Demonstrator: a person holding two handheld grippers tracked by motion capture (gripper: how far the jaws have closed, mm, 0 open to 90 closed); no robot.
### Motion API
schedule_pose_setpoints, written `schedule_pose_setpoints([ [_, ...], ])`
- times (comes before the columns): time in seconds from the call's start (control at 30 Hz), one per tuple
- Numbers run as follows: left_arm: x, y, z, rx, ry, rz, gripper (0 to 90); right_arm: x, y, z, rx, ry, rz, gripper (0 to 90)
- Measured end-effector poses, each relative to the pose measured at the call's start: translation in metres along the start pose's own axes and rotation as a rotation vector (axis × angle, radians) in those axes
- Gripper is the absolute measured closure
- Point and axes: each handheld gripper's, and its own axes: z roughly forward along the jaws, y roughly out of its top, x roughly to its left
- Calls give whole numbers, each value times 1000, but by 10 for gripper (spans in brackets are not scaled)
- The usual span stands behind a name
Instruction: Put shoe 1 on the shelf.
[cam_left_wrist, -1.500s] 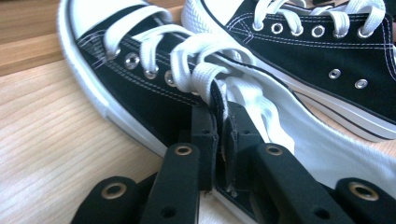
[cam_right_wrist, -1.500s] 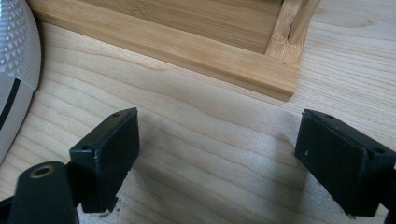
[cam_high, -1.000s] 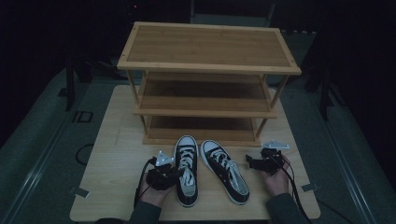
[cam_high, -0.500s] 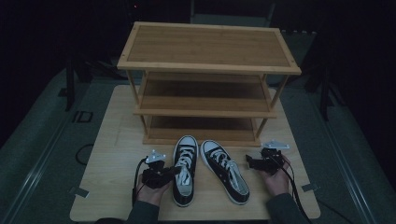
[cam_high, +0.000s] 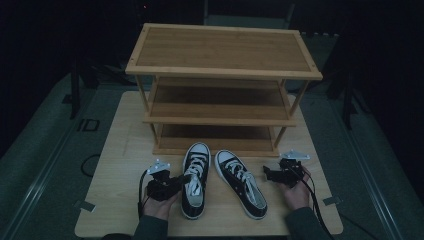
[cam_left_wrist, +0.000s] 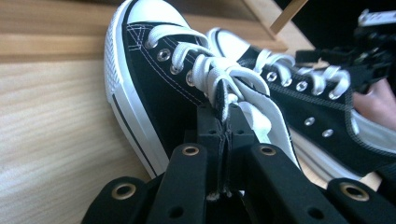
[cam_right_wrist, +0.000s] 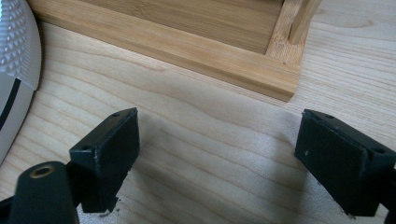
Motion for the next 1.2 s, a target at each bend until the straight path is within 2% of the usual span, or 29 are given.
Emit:
schedule_pose_setpoints([
  [0.33, -7, 10, -16, -25, -50, -7, 888, 0, 0, 0, 0, 0, 1, 134],
  [0.57, -14, 15, -27, -42, -80, 2, 888, 0, 0, 0, 0, 0, 1, 134],
  [0.6, -17, 17, -32, -48, -96, 8, 888, 0, 0, 0, 1, 0, 2, 134],
  [0.67, -17, 17, -32, -48, -96, 8, 888, 0, 0, 0, 1, 0, 2, 134],
  [0.7, -21, 21, -40, -62, -113, 6, 888, 0, 0, 0, 0, 0, 1, 134],
  [1.03, -30, 34, -58, -89, -158, 19, 887, 0, 0, 0, 1, 0, 1, 134],
  [1.2, -35, 44, -68, -118, -202, 16, 887, 0, 0, 0, 1, 0, 1, 134],
])
